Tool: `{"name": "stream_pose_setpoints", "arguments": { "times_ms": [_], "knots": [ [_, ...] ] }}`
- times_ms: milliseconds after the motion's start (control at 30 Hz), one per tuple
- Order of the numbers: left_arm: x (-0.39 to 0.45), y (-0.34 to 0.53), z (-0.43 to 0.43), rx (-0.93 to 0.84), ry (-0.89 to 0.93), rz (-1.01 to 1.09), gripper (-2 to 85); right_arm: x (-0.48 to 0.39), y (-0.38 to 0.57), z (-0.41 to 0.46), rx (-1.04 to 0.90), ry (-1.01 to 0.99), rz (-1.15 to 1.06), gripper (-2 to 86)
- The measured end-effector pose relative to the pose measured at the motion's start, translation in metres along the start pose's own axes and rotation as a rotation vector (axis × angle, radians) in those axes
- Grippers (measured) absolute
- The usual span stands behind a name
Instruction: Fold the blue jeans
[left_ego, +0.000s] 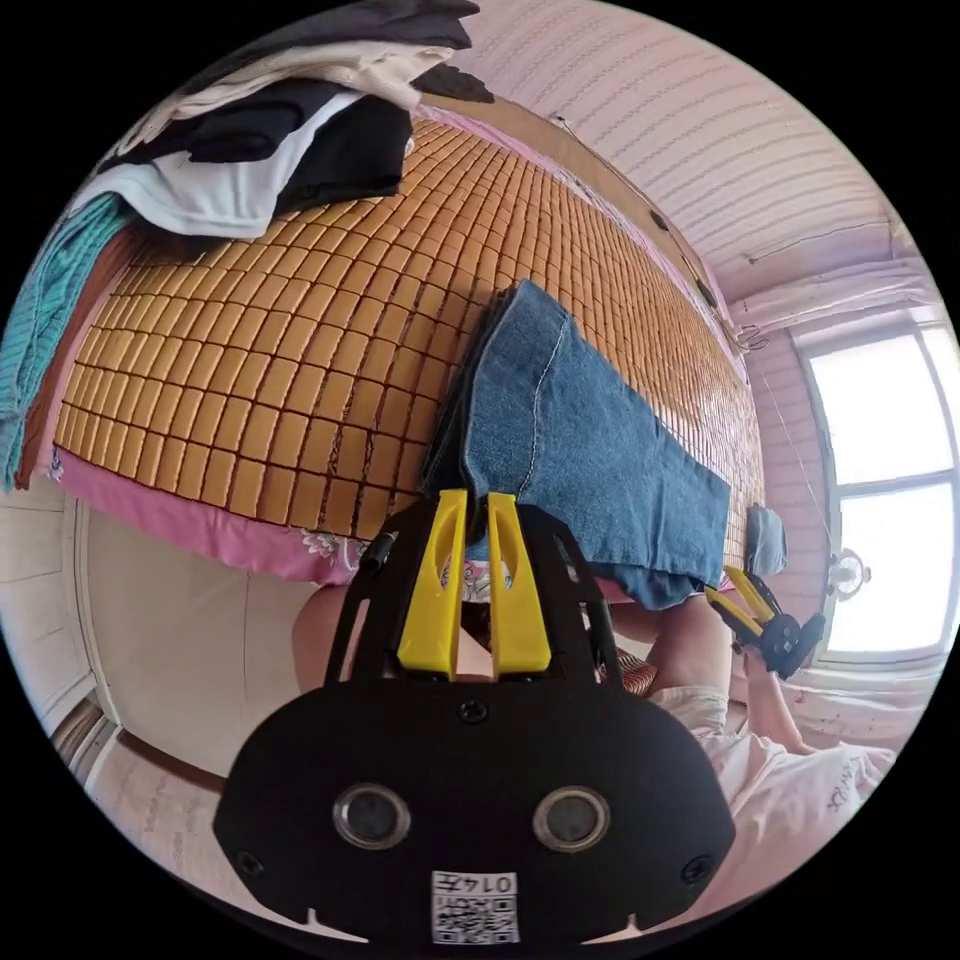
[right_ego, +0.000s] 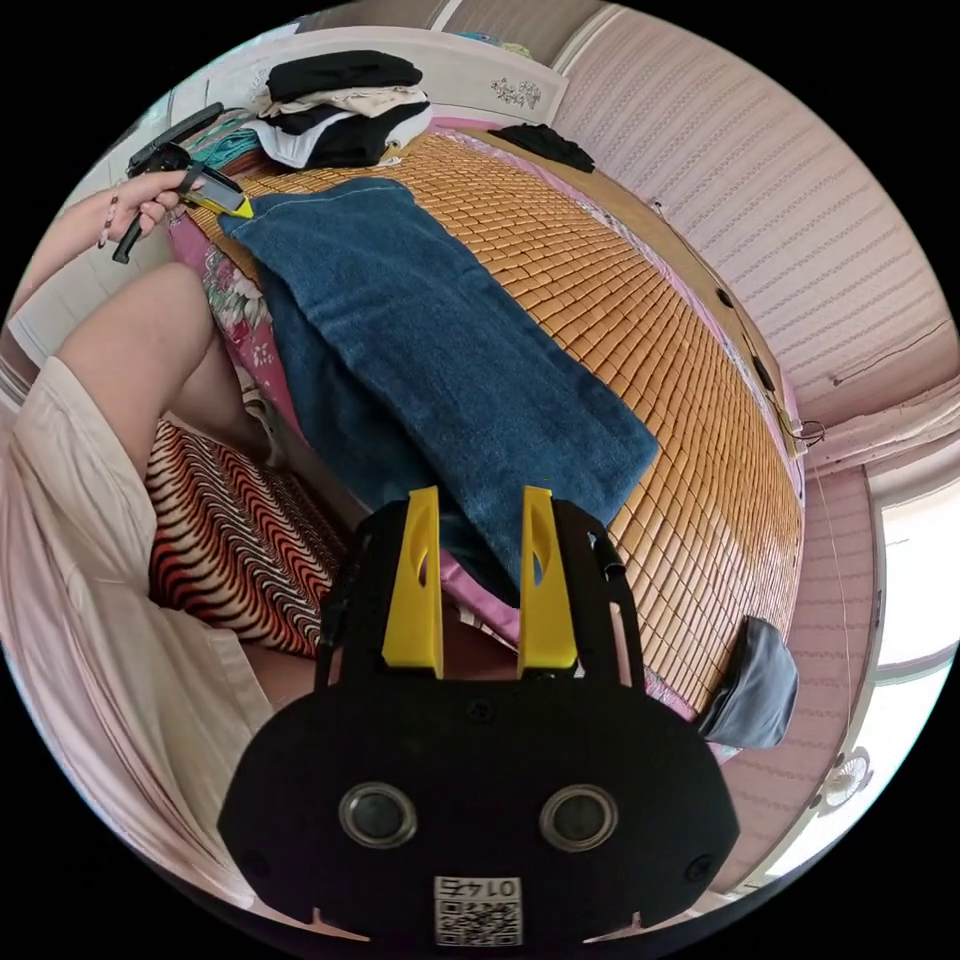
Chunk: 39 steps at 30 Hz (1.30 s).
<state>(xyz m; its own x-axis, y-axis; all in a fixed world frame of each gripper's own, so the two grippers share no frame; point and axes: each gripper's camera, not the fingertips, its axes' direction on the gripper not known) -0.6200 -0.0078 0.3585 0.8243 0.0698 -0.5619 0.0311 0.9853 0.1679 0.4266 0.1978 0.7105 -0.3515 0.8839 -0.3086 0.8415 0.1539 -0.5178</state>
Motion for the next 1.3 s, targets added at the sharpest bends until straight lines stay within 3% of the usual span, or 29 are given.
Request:
{"name": "stream_pose_setpoints", "arguments": {
  "times_ms": [100, 267, 400, 533, 733, 900, 1000, 1167, 1300],
  "knots": [
    [0.014, -0.001, -0.005, 0.015, -0.027, 0.068, 4.0, 0.017, 0.004, 0.028, -0.1, -0.031, 0.026, 8.7],
    [0.019, 0.001, 0.03, -0.025, -0.111, 0.113, 4.7, 0.052, 0.006, 0.034, -0.085, -0.113, 0.17, 7.5],
    [0.008, 0.008, 0.032, -0.006, -0.024, 0.055, 5.2, 0.115, 0.036, 0.003, 0.146, -0.275, 0.486, 10.5],
    [0.0, 0.03, 0.004, 0.095, 0.033, 0.043, 5.1, 0.169, 0.061, 0.048, -0.035, -0.449, 0.717, 16.2],
    [0.045, 0.06, -0.001, 0.122, -0.058, 0.213, 4.8, 0.196, 0.077, 0.079, -0.046, -0.667, 0.854, 8.6],
    [0.104, 0.077, 0.047, 0.095, 0.04, 0.333, 4.2, 0.233, 0.065, 0.043, 0.151, -0.765, 0.826, 3.2],
    [0.16, 0.089, 0.09, 0.028, 0.051, 0.472, 4.0, 0.261, 0.053, 0.006, 0.302, -0.729, 0.776, 2.4],
    [0.245, 0.125, 0.179, -0.102, -0.009, 0.7, 2.7, 0.267, 0.045, 0.045, -0.075, -0.536, 0.723, 1.2],
    [0.276, 0.154, 0.219, -0.116, -0.024, 0.774, 2.1, 0.246, 0.012, 0.023, -0.009, -0.37, 0.586, 0.1]
  ]
}}
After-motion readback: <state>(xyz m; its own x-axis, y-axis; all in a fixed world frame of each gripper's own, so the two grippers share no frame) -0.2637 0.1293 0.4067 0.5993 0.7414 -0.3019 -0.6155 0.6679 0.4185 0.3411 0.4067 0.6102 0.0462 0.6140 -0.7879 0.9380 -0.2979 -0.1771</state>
